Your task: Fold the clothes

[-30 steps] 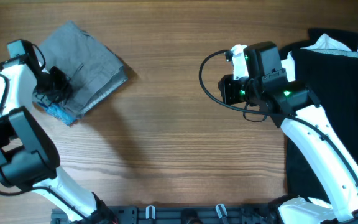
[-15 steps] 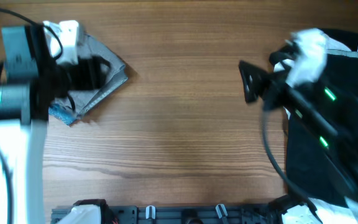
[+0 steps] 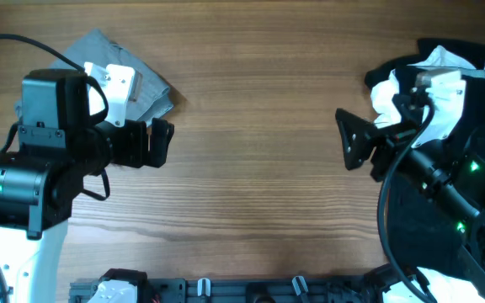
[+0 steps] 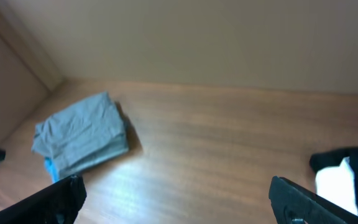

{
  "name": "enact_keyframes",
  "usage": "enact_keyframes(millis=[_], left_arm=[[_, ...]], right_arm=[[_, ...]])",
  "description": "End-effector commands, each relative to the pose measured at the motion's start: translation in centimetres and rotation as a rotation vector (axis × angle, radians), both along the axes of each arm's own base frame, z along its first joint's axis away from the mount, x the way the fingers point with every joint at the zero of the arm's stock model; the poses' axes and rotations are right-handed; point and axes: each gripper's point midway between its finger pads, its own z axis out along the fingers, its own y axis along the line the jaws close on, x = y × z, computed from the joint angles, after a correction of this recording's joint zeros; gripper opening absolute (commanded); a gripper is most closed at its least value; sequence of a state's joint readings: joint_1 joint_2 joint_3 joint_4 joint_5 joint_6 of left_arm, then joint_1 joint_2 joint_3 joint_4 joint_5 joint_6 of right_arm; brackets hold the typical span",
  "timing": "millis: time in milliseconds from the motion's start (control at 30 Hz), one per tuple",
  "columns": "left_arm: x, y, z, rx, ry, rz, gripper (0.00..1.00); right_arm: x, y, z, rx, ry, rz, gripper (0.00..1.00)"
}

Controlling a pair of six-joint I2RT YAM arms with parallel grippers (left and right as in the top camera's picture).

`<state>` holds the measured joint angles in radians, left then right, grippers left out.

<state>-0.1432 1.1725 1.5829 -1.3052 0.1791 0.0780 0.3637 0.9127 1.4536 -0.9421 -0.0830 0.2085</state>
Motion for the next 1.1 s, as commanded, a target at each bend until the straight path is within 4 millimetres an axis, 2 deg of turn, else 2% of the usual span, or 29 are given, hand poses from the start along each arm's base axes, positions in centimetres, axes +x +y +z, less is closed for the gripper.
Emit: enact_keyframes(millis=[0, 67, 167, 233, 333, 433, 533, 633, 733, 767, 867, 967, 1067], left_arm=[[0.1, 0.1, -0.2, 0.022, -0.001, -0.01, 1.0], [0.1, 0.1, -0.2, 0.022, -0.001, -0.01, 1.0], [0.1, 0.1, -0.2, 0.022, -0.001, -0.01, 1.0], [0.1, 0.1, -0.2, 0.022, -0.001, -0.01, 1.0], [0.1, 0.1, -0.2, 0.022, -0.001, -0.01, 1.0], [0.1, 0.1, -0.2, 0.022, -0.001, -0.01, 1.0], [0.1, 0.1, -0.2, 0.022, -0.001, -0.01, 1.0], [0.1, 0.1, -0.2, 0.022, -0.001, -0.01, 1.0], [0.1, 0.1, -0.2, 0.022, -0.001, -0.01, 1.0], [0.1, 0.1, -0.2, 0.022, -0.001, -0.01, 1.0], [0.1, 0.1, -0.2, 0.022, -0.001, -0.01, 1.0], [0.1, 0.1, -0.2, 0.022, -0.001, -0.01, 1.0], [0.1, 0.1, -0.2, 0.022, -0.001, -0.01, 1.0]], right_arm=[[-0.6, 1.4, -0.9, 0.024, 0.052, 0.08, 1.0], [-0.8, 2.0, -1.1, 0.035, 0.065, 0.112, 1.0], [-1.0, 1.6, -2.4, 0.008, 0.116, 0.097, 1.0], [-0.8, 1.0, -3.3, -0.02, 0.146, 0.066, 1.0], [0.3, -0.9, -3.1, -0.073, 0.114, -0.05, 1.0], [1.2, -1.3, -1.8, -0.166, 0.007, -0.037, 1.0], [2.2, -1.2, 0.8, -0.237, -0.17, -0.009, 1.0], [2.3, -1.7, 3.2, -0.262, -0.38, -0.027, 1.0], [2.0, -2.8, 3.4, -0.23, -0.501, -0.085, 1.0], [1.9, -3.3, 2.8, -0.218, -0.526, -0.107, 1.0], [1.4, -4.7, -1.7, -0.161, -0.495, -0.165, 1.0], [1.0, -6.0, -7.7, -0.09, -0.411, -0.225, 1.0], [0.6, -7.0, -11.5, -0.032, -0.394, -0.279, 1.0]])
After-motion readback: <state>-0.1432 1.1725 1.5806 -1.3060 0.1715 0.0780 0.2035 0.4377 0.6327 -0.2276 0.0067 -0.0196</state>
